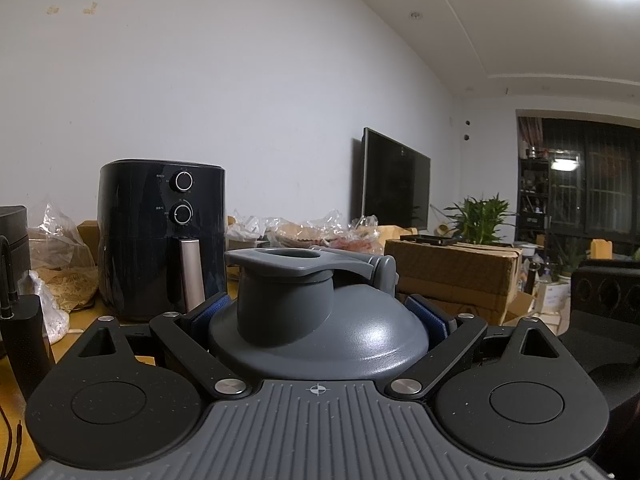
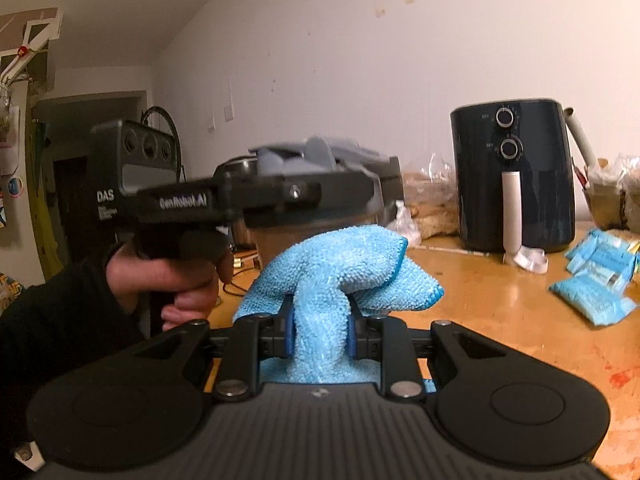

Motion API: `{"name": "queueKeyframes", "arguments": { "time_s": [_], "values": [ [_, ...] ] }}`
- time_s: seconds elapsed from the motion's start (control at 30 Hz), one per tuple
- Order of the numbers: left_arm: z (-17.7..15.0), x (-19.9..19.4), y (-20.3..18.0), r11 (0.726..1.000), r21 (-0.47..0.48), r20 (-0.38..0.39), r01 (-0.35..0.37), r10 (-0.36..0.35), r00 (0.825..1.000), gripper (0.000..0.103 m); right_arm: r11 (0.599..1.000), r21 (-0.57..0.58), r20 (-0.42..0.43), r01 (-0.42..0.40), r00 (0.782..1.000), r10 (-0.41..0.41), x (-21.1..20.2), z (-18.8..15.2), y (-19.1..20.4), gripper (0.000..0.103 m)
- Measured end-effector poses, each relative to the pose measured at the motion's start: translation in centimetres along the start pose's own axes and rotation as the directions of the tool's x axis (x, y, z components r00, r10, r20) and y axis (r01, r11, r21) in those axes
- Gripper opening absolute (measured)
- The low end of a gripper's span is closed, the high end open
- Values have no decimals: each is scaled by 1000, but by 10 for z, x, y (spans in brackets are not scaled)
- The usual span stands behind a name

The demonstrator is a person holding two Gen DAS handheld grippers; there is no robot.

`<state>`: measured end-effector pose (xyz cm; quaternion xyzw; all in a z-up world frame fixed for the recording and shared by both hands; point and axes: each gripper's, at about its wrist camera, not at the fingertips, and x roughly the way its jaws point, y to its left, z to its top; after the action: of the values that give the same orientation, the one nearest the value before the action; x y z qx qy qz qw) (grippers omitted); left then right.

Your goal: Clean container

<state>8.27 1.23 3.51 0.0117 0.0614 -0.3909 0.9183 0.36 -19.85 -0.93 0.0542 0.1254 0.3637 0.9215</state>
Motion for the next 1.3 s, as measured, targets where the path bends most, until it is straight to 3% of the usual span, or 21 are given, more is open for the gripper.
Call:
{"name": "queueKeyframes", "arguments": {
  "time_s": [0.33,0.8,1.3],
  "values": [
    [0,2,-2,1000,19,-7,-8,8,1000,95,1000,-18,106,3,994,-1,-11,6,7,17],
    [-1,2,1,1000,-5,-2,-12,12,1000,95,997,-66,148,39,989,-29,-12,1,15,17],
    [-2,1,1,1000,12,10,-9,9,1000,95,1000,-18,142,26,990,-23,-20,-3,8,17]
  ]
}}
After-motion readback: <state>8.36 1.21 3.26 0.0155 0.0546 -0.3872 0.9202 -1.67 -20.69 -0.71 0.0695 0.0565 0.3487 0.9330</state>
